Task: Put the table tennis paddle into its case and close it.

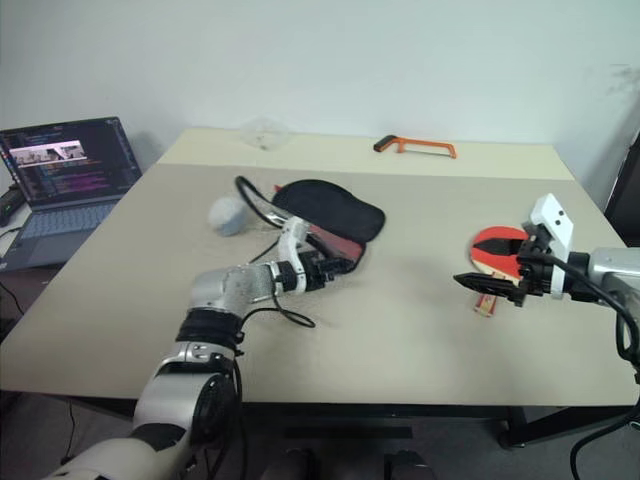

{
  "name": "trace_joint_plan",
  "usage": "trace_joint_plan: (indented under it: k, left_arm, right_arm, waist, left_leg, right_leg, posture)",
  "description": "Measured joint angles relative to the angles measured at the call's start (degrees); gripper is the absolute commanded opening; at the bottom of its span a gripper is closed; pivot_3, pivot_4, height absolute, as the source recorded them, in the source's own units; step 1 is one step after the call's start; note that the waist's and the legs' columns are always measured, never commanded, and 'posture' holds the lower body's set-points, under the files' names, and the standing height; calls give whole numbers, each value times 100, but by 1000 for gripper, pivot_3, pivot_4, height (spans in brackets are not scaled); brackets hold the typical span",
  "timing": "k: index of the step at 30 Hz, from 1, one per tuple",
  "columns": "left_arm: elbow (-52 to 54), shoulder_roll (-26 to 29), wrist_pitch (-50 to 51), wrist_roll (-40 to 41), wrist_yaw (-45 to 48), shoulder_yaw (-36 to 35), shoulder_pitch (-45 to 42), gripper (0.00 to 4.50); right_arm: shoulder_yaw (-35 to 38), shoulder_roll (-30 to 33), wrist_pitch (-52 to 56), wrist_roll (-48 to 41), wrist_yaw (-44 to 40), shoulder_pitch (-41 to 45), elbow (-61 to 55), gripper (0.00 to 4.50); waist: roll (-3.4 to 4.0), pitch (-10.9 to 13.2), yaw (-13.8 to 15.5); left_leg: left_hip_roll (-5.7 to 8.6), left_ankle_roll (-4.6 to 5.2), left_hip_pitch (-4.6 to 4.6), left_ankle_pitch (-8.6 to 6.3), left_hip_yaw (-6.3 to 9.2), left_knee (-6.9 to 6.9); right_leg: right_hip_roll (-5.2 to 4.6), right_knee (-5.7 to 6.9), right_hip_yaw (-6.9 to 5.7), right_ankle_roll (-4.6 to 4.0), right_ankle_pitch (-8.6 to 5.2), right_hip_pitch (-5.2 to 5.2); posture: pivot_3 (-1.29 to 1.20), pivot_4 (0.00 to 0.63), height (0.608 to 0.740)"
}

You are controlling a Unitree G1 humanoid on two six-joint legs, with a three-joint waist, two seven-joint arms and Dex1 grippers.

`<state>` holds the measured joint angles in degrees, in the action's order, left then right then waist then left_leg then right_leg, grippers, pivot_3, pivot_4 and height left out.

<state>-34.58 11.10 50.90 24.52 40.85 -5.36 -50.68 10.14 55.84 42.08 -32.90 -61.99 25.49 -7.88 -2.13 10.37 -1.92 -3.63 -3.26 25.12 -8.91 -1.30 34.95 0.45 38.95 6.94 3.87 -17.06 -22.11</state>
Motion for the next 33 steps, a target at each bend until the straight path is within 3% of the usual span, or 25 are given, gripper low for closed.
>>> trace_joint_plan:
  k: [5,11,17,27,33]
  left_arm:
    - [-408,250,-285,-317,1106,807,-319,18]
    - [-1132,803,-1038,-785,2087,1189,-633,18]
    - [-2636,1239,-2248,-1460,1820,1181,-1329,18]
    - [-3536,1426,-3258,-2127,1149,1088,-1685,18]
    - [-3547,1213,-3101,-2137,1995,1014,-1652,18]
  right_arm:
    - [67,9,91,-17,47,-146,-85,4500]
    - [192,25,114,-45,89,-199,-101,4500]
    - [190,23,114,-43,98,-182,-110,4500]
    - [42,-3,98,-37,79,-82,-106,4500]
    - [-20,-9,92,-37,71,3,-103,4500]
  waist:
    - [0,0,-9]
    - [0,0,-93]
    - [0,1,-137]
    - [0,0,-118]
    - [0,1,-119]
  left_leg:
    - [0,0,1,0,0,0]
    - [-1,1,13,0,1,-4]
    - [-1,2,25,0,4,-4]
    - [-1,2,70,0,14,3]
    - [-1,2,75,0,17,2]
  right_leg:
    - [0,0,1,-1,-1,-3]
    - [2,1,2,-7,-1,-15]
    - [3,0,1,-5,-2,-25]
    - [2,4,-13,-15,4,-58]
    - [2,4,-19,-20,7,-61]
  posture:
    - [0,150,740]
    - [0,150,740]
    - [0,150,740]
    - [0,150,740]
    - [0,150,740]
